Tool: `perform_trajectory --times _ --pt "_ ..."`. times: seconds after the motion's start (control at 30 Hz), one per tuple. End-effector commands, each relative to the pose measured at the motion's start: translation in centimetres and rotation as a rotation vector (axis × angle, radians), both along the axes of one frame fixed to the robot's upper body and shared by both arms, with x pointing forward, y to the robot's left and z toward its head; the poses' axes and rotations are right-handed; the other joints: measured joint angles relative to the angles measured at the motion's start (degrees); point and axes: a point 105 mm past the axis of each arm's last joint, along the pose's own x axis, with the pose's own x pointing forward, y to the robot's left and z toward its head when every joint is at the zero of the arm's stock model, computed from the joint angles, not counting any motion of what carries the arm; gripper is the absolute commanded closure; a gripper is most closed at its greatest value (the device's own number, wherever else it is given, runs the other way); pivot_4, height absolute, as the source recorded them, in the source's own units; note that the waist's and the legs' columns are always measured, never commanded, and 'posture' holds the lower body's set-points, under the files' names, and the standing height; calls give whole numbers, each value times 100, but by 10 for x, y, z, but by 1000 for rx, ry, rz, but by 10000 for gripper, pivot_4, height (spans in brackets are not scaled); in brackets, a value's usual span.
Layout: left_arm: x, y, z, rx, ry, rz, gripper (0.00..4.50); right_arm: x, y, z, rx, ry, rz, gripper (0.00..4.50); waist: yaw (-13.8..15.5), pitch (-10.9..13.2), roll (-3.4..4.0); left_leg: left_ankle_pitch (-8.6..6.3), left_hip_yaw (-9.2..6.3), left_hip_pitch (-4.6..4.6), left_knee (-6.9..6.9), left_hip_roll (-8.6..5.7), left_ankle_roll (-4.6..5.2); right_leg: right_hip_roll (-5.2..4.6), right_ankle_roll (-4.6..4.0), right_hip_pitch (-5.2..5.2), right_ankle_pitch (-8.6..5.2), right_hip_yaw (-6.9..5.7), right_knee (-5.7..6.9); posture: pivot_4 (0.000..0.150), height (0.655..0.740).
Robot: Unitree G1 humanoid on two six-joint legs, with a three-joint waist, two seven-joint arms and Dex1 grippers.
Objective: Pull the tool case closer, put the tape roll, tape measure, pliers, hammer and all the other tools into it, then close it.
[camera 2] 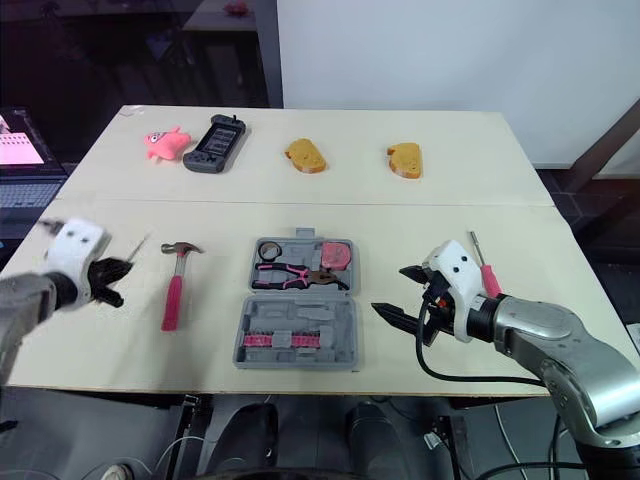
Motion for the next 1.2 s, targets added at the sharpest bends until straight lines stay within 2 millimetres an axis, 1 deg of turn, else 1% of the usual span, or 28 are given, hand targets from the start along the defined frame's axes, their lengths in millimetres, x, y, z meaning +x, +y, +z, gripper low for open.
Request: perform_trajectory --times 0.03,0.07,0.13,0.17,0.23,0.27,0.3,0.4,0.53,0.63,0.73,0.83,1.0,1.2 --pt "2 -40 14 23 68 -295 44317 3 1 5 -31 -36 33 0 -10 5 0 0 0 -1 -1 1 0 2 0 -4 0 0 0 1500 7400" --pt "3 -51 19 22 97 -369 44317 4 2 5 -33 -40 42 0 -11 6 -1 0 0 -3 -3 1 0 4 0 -7 0 1 1 1500 7400" --pt "3 -65 22 21 146 -465 44317 5 4 5 -34 -48 52 0 -20 9 0 0 -1 -5 -3 3 1 9 0 -10 0 0 1 1500 7400" --pt "1 -78 20 11 193 -535 44317 8 6 5 -31 -55 55 0 -30 10 2 0 0 -6 -3 3 2 9 2 -11 0 3 2 1500 7400" --pt "-4 -109 13 9 285 -710 44317 12 10 4 -22 -73 52 0 -31 10 2 0 0 -6 -1 3 3 14 13 -12 6 5 2 1500 7400" --pt "-5 -122 11 -6 325 -753 44317 14 11 4 -23 -80 50 0 -22 10 3 0 -1 -7 0 3 3 14 19 -11 8 6 3 1500 7400" --pt "-4 -131 9 -15 355 -779 44317 15 13 3 -22 -84 49 0 -4 11 3 0 -1 -7 2 2 3 15 20 -11 8 5 4 1500 7400" --pt "-5 -146 5 5 423 -840 44317 15 16 3 -20 -92 51 0 -21 14 -2 0 -2 -11 6 2 4 16 24 -11 10 6 5 1500 7400" --pt "1 -167 -2 68 441 -870 44317 11 18 0 -36 -95 48 0 -18 17 -3 -2 -6 -11 6 4 9 20 27 -14 9 7 11 1500 7400" --pt "0 -173 -10 115 457 -883 44317 9 17 -2 -48 -96 44 0 -14 17 -2 -2 -6 -11 8 4 9 21 27 -13 9 8 10 1500 7400" --pt "-2 -183 -20 186 431 -926 44317 2 18 -4 -71 -84 64 0 -16 17 -2 -2 -7 -11 7 4 9 21 29 -13 10 8 11 1500 7400" --pt "-1 -181 -31 265 436 -947 44317 0 21 -4 -86 -87 88 0 -20 17 -2 -1 -7 -10 9 4 9 21 29 -13 10 8 12 1500 7400" --pt "4 -188 -32 289 414 -961 44317 -2 25 0 -79 -101 131 0 4 18 -3 -1 -8 -10 12 4 9 21 29 -11 10 8 12 1500 7400" --pt "12 -192 -39 313 405 -949 44317 -6 34 4 -72 -119 191 0 0 17 -3 -1 -8 -9 14 4 9 21 29 -9 10 7 13 1500 7400"
